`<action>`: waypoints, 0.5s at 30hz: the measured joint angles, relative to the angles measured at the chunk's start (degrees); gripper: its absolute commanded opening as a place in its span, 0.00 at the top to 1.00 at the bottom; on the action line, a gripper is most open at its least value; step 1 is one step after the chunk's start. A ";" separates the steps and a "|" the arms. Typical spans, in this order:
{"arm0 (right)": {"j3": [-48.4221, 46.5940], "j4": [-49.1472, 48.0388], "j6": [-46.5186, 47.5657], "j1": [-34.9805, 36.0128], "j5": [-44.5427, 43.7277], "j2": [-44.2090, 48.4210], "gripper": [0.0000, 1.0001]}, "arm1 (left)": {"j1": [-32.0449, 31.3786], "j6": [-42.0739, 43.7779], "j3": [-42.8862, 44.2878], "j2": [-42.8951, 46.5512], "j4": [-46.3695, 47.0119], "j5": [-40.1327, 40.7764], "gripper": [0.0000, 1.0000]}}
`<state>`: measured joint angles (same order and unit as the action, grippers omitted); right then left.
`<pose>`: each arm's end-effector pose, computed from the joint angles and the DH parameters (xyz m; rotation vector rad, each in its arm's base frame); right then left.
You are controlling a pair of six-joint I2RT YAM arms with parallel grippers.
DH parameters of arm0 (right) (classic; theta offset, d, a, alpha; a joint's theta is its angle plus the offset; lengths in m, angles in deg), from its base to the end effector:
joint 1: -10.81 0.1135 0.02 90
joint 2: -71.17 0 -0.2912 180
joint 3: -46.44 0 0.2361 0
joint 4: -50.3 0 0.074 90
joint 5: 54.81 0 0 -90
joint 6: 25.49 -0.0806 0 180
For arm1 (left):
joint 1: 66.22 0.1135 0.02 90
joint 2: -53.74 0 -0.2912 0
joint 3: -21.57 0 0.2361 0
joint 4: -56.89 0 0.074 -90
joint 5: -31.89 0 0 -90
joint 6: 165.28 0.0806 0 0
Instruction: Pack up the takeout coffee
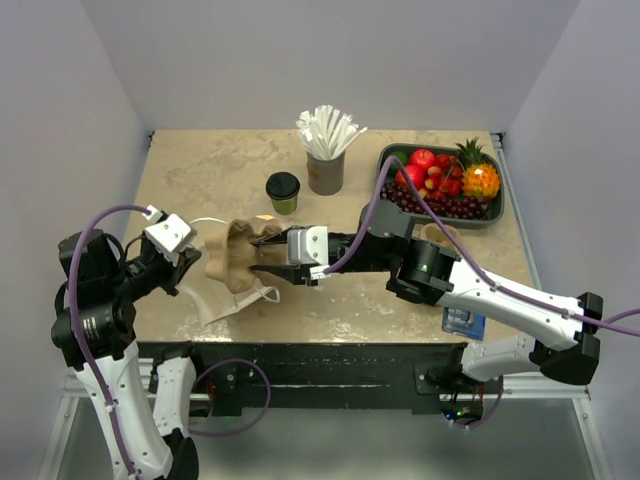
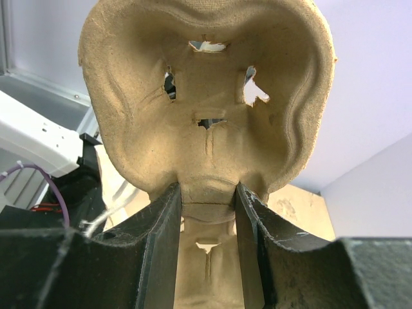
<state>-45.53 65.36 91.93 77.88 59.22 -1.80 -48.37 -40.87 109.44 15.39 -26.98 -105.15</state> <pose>0.0887 0.2939 0.4789 -1.3620 0.7835 0.8633 0.0670 -0.0404 0.4010 0.7159 1.8440 -0.3052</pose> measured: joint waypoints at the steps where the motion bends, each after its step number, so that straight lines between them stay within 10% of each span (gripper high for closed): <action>1: 0.04 0.00 -0.02 0.00 -0.33 -0.02 1.00 | 0.00 -0.31 0.02 0.02 0.00 -0.02 1.00; 15: 2.56 3.72 7.69 0.00 -4.81 -3.52 1.00 | 0.00 -2.34 1.77 0.11 -0.24 -2.58 1.00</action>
<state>-42.98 69.08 99.62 77.88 54.41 -5.32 -48.37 -43.20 111.21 15.50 -27.22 -107.73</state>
